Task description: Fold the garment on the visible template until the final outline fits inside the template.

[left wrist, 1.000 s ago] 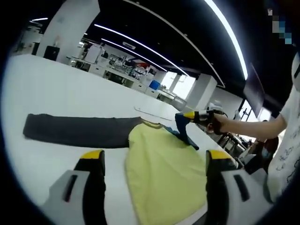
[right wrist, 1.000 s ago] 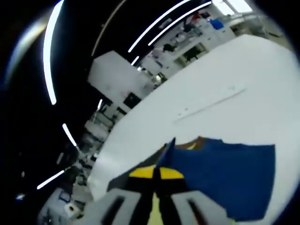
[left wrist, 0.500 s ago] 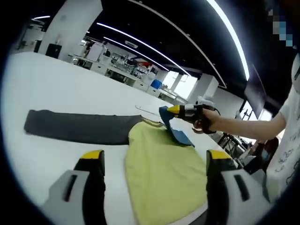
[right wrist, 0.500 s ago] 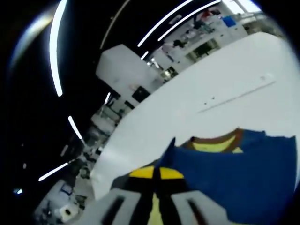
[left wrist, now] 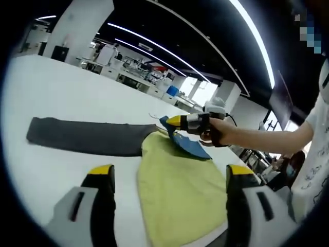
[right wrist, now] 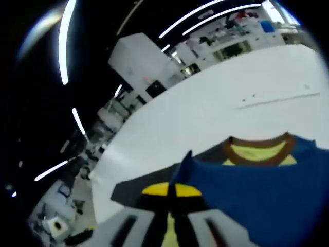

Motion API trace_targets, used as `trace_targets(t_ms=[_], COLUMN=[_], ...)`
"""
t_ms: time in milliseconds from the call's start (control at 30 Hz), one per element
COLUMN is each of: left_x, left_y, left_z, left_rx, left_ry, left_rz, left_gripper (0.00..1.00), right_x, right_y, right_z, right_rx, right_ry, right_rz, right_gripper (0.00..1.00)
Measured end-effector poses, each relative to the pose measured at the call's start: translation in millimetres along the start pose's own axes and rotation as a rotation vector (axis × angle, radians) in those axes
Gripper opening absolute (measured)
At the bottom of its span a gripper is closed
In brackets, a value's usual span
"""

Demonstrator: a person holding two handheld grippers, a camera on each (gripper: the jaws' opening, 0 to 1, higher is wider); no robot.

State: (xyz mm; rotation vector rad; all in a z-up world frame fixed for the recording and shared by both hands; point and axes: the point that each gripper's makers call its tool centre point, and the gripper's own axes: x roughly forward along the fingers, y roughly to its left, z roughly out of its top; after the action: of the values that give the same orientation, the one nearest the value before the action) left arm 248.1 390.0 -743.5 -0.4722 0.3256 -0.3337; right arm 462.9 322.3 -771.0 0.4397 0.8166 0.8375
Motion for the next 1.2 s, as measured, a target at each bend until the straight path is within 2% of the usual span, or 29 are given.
trace_targets(t_ms=[467, 567, 767, 867, 933, 1067, 1200], left_x=[-1.4, -0.9, -0.4, -0.3, -0.3, -0.5, -0.8], left_y=[6.8, 5.7, 5.2, 4.7, 4.0, 4.7, 5.2], left_z=[0.6, 0.4, 0.2, 0.7, -0.2, -0.2, -0.6], left_rx=[-0.017, -0.02, -0.026, -0.03, -0.03, -0.032, -0.029], left_ry=[-0.002, 0.0, 0.0, -0.003, 0.001, -0.001, 0.002], left_rz=[0.016, 0.02, 0.02, 0.018, 0.018, 0.016, 0.01], left_gripper=[0.86, 0.86, 0.86, 0.86, 0.86, 0.86, 0.87], right_x=[36.7, 37.9, 36.6, 35.8, 35.2, 28.5, 24.8], right_y=[-7.8, -10.0, -10.7, -5.9, -3.7, 9.8, 7.9], right_z=[-40.6, -43.4, -47.8, -46.3, -44.0, -43.9, -43.4], right_rx=[-0.006, -0.001, -0.051, -0.112, -0.207, -0.233, -0.319], right_ry=[0.105, 0.111, 0.129, 0.122, 0.11, 0.08, 0.082], right_rz=[-0.036, -0.04, -0.037, -0.01, 0.004, 0.059, 0.081], right_gripper=[0.0, 0.0, 0.0, 0.0, 0.07, 0.29, 0.47])
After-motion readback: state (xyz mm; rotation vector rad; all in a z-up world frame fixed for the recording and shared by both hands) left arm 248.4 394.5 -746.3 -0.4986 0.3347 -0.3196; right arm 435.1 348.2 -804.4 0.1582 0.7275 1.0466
